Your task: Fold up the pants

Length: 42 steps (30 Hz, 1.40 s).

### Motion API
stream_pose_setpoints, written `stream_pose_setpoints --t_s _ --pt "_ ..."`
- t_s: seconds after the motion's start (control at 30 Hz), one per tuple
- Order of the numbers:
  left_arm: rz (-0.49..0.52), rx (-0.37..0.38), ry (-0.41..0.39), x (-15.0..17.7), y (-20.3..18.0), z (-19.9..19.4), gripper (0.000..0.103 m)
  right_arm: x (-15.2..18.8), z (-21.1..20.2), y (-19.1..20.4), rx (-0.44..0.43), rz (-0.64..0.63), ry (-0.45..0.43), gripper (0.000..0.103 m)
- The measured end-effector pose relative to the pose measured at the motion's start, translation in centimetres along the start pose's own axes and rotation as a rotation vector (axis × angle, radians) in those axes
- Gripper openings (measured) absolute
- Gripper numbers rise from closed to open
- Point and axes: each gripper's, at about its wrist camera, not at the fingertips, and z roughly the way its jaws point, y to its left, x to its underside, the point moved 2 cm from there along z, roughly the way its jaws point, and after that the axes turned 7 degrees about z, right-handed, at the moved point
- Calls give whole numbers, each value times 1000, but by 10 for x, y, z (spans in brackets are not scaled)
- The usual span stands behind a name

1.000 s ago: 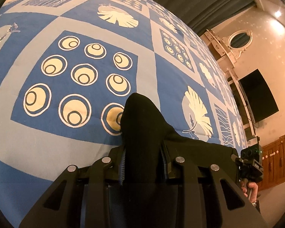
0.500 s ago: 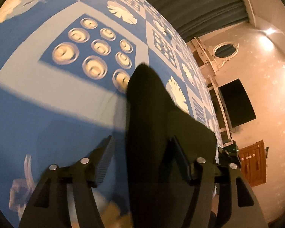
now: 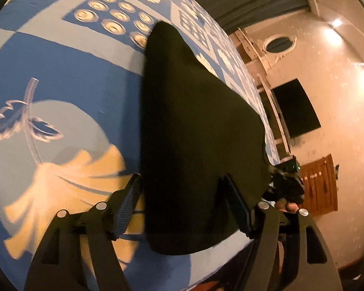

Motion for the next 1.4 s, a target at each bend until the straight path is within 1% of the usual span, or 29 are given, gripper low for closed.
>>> stream_pose_setpoints --t_s 0.03,0.07,0.13,0.23,0.3,0.4,0.53,0.7,0.93,1.37,1.4 --pt "1 1 3 0 -2 2 64 -1 -1 -2 3 -1 -1 36" --pt "-2 -14 8 -1 -3 5 59 -1 -1 -2 2 5 -4 34" --pt "-10 -39 18 -2 -5 6 50 0 -2 -4 -3 17 -7 32" --pt "-23 -52 14 -1 -8 3 42 1 -4 -1 -15 17 -12 29" --pt "-29 -61 15 -1 -10 0 40 5 -7 0 -25 23 -14 28" --pt "-45 -65 20 4 -10 0 39 9 -14 -6 -24 26 -13 27" --pt "-51 -52 29 6 -7 2 39 13 -18 -13 -29 43 -13 27" --pt "-64 -34 19 4 -1 6 40 13 -19 -19 -36 47 -13 27" --pt "-64 -16 2 7 -5 7 40 12 -20 -24 -55 50 -8 27" --pt "-54 -40 -6 10 -5 5 43 11 -26 -30 -53 56 0 28" --pt "-56 -43 -5 11 -5 5 44 11 -26 -28 -47 56 1 28"
